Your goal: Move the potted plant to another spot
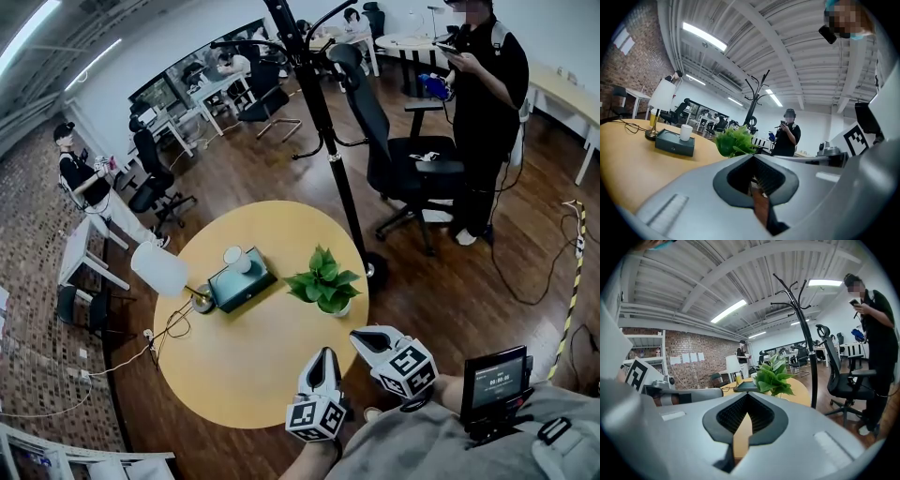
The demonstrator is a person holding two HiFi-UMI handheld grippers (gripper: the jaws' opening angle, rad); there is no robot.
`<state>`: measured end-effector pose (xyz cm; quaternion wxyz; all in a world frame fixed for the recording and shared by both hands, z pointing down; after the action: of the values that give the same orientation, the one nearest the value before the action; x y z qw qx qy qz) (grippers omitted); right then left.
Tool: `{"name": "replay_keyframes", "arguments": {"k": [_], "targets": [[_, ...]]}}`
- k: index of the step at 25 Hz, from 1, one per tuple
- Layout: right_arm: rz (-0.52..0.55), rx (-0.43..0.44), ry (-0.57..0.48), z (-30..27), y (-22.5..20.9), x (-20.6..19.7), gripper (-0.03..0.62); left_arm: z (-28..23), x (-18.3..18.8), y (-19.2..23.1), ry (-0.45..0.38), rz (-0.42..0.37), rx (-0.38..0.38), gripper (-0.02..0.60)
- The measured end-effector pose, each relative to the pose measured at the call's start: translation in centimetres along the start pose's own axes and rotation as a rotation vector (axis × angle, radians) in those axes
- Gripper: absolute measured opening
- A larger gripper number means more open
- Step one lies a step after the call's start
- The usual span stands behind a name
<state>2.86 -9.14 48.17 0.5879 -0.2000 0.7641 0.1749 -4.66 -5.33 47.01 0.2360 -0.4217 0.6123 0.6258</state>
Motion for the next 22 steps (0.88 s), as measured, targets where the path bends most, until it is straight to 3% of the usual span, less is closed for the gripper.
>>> {"name": "replay_keyframes", "arguments": {"k": [11, 22], "targets": [[0.000, 0.025, 0.071, -2.6, -1.2, -3.9, 0.006, -2.2, -3.4, 3.1, 0.075, 0.023, 0.073, 0.002], [-0.033, 0.065, 0.214, -6.7, -3.2, -12.4, 0.007, -5.7, -9.4, 8.4, 0.186, 0.071, 0.167, 0.002]]}}
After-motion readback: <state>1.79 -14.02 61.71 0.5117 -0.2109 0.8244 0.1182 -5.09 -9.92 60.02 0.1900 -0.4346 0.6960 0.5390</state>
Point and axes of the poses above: the fingertips, and each gripper's own axes: z backward along the fingers, y to its left, x out of its top, the point moved 2 cm from there along z, backward along the fingers, and after that the axes turned 15 degrees about z, right-handed, at the moved point
